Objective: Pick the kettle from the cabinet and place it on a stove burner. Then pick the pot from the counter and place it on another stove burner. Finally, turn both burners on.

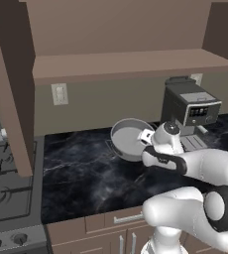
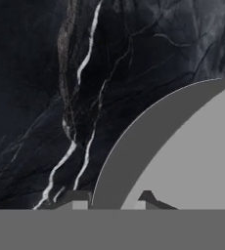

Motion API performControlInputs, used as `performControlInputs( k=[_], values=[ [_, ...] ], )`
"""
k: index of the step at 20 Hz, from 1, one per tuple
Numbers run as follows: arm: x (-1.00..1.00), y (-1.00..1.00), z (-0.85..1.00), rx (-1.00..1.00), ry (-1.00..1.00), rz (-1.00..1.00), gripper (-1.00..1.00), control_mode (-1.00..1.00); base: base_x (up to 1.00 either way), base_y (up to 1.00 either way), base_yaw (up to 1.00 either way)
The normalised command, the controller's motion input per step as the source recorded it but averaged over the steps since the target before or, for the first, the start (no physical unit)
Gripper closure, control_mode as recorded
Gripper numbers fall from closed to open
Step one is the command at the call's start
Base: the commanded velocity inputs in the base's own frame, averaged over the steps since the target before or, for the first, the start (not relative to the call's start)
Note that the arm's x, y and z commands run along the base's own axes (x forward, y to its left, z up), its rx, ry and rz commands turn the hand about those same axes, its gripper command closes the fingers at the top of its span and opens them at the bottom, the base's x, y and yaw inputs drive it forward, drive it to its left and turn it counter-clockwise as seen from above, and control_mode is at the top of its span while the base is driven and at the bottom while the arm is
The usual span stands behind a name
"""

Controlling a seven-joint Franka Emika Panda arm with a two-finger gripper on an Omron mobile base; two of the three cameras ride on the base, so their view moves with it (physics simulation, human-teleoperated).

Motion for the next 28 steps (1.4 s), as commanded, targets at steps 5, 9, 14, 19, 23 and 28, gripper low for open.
performControlInputs(
  k=[5,9,14,19,23,28],
  values=[
    [-0.09,0.00,0.54,-0.07,0.06,0.00,1.00,-1.00,0.00,0.00,0.00],
    [-0.16,0.00,0.43,-0.05,0.05,0.00,1.00,-1.00,0.00,0.00,0.00],
    [-0.25,0.00,0.36,-0.03,0.04,0.00,1.00,-1.00,0.00,0.00,0.00],
    [-0.30,0.00,0.36,0.00,0.04,0.00,1.00,-1.00,0.00,0.00,0.00],
    [-0.40,0.00,0.28,0.00,0.02,0.00,1.00,-1.00,0.00,0.00,0.00],
    [-0.45,0.00,0.28,0.00,0.01,0.00,1.00,-1.00,0.00,0.00,0.00]
  ],
)
